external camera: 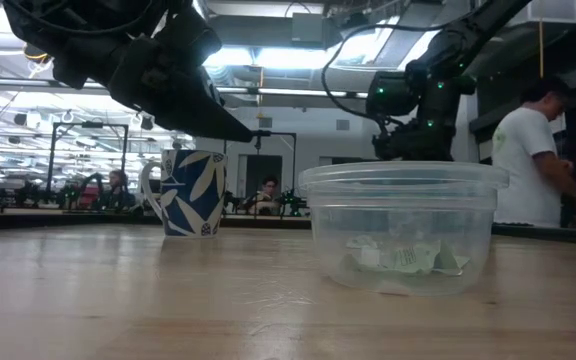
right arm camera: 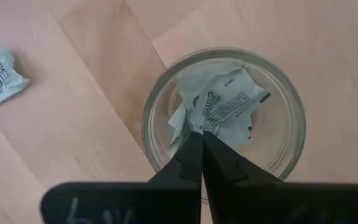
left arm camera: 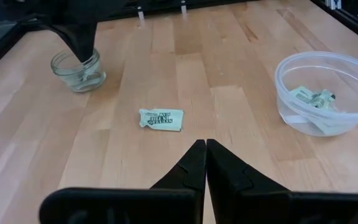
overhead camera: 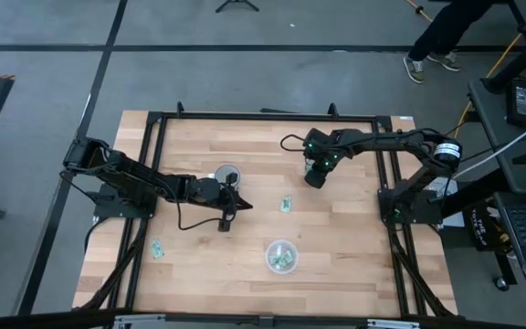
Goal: Pick and place Stevia / Truvia into bins
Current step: Put the white stevia packet into the transparent glass cup, then put the white stevia packet into the transparent container
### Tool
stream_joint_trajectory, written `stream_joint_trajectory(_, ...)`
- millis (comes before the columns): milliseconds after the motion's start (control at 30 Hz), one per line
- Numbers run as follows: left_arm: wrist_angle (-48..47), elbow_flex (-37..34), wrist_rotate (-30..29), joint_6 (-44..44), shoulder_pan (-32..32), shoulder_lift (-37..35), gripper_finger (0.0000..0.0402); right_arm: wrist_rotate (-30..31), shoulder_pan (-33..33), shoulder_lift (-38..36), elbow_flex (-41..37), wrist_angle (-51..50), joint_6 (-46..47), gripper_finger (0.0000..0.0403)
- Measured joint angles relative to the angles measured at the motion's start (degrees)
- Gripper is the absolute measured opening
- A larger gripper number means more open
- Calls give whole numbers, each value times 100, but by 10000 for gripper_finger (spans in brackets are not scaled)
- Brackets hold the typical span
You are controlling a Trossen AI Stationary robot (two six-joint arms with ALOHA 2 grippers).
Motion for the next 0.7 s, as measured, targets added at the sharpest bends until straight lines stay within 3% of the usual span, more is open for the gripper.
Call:
stream_joint_trajectory(300, -2, 0, 0, 0, 0, 0, 8, -2, 0, -12, 0, 152, 4, 33)
stream_joint_trajectory(700, -2, 0, 0, 2, 0, 0, 8, -2, 0, -14, 20, 174, -21, 114)
